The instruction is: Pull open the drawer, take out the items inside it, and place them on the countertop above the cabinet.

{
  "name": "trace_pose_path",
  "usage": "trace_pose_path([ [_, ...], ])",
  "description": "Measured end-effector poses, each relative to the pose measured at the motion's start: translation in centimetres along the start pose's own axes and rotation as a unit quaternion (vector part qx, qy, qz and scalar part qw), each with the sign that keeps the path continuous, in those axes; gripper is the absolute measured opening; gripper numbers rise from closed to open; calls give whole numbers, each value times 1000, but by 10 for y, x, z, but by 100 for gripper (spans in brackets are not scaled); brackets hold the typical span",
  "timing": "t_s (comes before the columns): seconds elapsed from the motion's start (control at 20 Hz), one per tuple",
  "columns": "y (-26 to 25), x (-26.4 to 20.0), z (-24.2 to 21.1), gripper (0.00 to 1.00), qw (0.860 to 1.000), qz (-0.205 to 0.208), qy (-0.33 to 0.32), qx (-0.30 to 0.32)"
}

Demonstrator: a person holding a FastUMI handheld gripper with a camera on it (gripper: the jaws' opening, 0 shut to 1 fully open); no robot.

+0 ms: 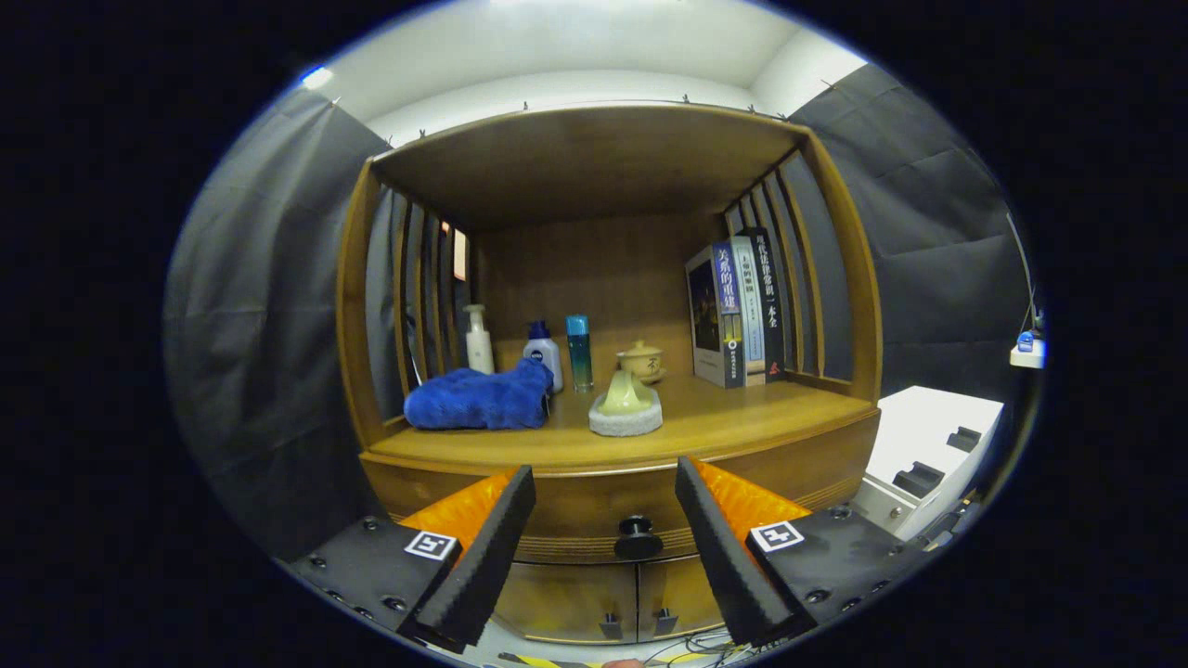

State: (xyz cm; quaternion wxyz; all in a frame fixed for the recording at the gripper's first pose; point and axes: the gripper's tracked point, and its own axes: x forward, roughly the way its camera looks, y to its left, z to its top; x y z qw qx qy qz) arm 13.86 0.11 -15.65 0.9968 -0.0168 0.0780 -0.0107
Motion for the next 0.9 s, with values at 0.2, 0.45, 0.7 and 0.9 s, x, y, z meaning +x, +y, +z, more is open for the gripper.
trace_pose_path([
  [0.2, 5, -45, 31, 99, 1000, 4, 0, -2],
  [0.45, 5, -98, 71, 99, 1000, 6, -8, -26],
  [0.7, 12, -142, 123, 99, 999, 15, -39, -23],
  [0.9, 11, -180, 150, 99, 998, 40, -45, -27],
])
